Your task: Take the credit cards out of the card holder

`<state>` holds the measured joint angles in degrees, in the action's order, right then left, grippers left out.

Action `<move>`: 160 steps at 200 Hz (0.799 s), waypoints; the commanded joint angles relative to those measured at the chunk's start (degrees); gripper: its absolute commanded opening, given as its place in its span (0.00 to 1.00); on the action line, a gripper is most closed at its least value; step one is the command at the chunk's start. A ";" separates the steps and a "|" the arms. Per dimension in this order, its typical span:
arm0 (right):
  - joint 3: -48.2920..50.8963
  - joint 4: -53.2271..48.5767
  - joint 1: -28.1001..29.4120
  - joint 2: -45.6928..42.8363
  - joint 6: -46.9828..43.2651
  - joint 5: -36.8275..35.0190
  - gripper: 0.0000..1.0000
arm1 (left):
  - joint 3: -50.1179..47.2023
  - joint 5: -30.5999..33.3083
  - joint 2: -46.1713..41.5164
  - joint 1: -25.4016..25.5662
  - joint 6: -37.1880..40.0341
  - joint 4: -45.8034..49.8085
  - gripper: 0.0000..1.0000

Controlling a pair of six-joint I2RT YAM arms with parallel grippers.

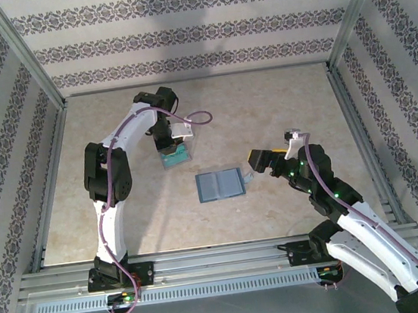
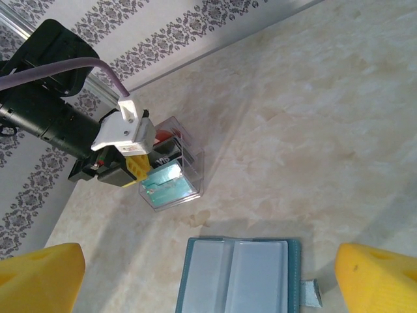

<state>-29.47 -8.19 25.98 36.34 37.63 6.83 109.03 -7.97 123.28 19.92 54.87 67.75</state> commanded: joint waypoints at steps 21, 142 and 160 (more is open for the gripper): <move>0.63 -0.43 -0.58 -0.91 0.35 -1.38 0.98 | 2.80 0.72 0.05 0.80 -1.54 3.42 0.25; 0.64 -2.21 -0.76 -2.10 -0.74 -4.80 0.98 | -12.36 -0.08 -19.97 1.34 -11.17 -10.57 0.64; 0.48 -2.69 -0.84 -2.32 -0.98 -5.45 0.98 | -18.27 -0.05 -24.55 1.36 -13.40 -15.54 0.80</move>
<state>-29.47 -9.98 25.58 34.81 37.56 3.64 96.86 -7.73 103.37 20.67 46.13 59.13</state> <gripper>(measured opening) 0.982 0.727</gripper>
